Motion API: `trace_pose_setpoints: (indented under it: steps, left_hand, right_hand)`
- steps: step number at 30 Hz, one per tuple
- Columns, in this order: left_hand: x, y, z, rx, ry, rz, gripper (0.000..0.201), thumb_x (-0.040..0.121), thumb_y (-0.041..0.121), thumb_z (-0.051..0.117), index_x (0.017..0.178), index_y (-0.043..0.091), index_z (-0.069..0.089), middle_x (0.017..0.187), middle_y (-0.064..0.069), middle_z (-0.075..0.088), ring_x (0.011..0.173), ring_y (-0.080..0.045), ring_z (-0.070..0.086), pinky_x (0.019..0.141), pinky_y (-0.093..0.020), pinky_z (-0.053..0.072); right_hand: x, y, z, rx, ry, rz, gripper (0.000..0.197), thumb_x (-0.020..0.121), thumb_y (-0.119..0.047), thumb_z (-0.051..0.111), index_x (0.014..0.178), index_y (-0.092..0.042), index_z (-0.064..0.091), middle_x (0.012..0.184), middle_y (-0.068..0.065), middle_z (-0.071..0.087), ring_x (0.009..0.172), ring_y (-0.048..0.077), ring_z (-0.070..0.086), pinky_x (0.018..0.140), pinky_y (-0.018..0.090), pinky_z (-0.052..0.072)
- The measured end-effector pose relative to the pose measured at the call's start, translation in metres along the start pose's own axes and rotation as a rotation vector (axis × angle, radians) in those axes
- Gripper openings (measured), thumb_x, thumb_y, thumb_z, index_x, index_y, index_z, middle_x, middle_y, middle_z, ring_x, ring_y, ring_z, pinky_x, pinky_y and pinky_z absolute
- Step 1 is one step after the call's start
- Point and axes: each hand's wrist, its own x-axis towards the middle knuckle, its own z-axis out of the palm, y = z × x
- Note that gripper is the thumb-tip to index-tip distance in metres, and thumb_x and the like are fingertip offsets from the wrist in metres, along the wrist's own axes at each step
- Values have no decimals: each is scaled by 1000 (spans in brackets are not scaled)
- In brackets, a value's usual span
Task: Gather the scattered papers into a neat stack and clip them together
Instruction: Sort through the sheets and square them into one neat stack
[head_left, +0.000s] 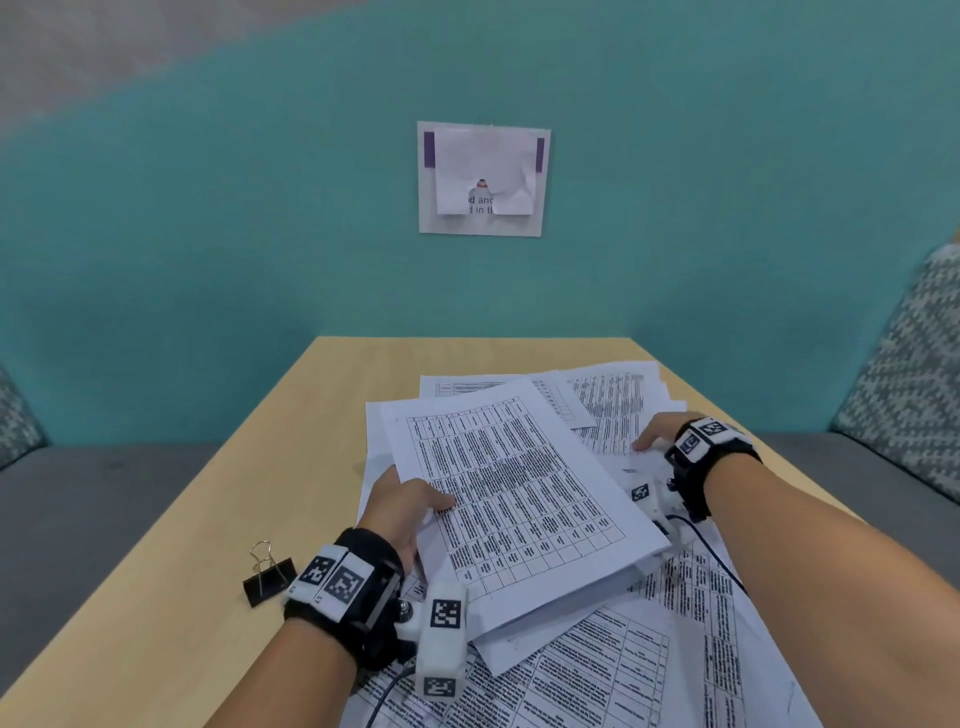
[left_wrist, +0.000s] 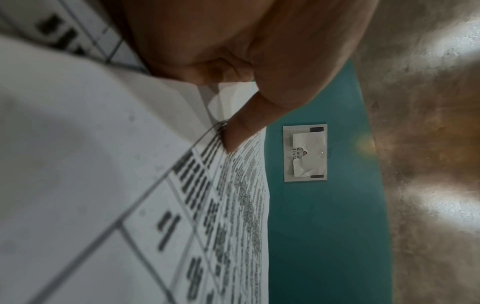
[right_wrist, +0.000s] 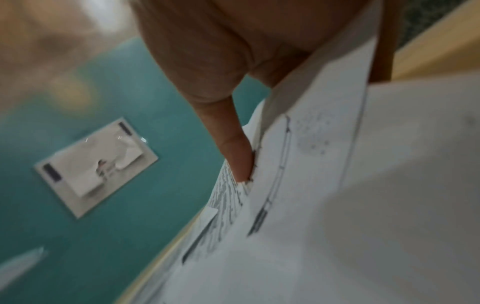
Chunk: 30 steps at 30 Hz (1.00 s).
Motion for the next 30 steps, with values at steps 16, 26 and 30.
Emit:
trace_pose_setpoints:
  steps: [16, 26, 30]
  left_hand:
    - [-3, 2, 1, 2, -3, 4, 56, 87, -26, 51, 127, 11, 66, 123, -10, 73, 118, -35, 64, 108, -55, 49]
    - [1, 0, 0, 19, -2, 0, 58, 86, -24, 51, 129, 12, 64, 126, -8, 71, 120, -34, 62, 110, -54, 47]
    - [3, 0, -1, 26, 18, -40, 63, 77, -19, 55, 130, 14, 62, 132, -10, 67, 123, -38, 58, 109, -56, 46]
  right_hand:
    - [18, 20, -7, 907, 494, 136, 56, 99, -11, 47, 152, 1, 34, 153, 18, 44, 135, 36, 48, 109, 39, 38]
    - [6, 18, -47, 1320, 527, 32, 55, 99, -17, 54, 150, -5, 39, 152, 14, 47, 137, 29, 48, 105, 34, 42]
    - [24, 6, -42, 1315, 193, -117, 50, 94, -25, 64, 136, -1, 55, 142, 16, 56, 119, 27, 59, 104, 38, 48]
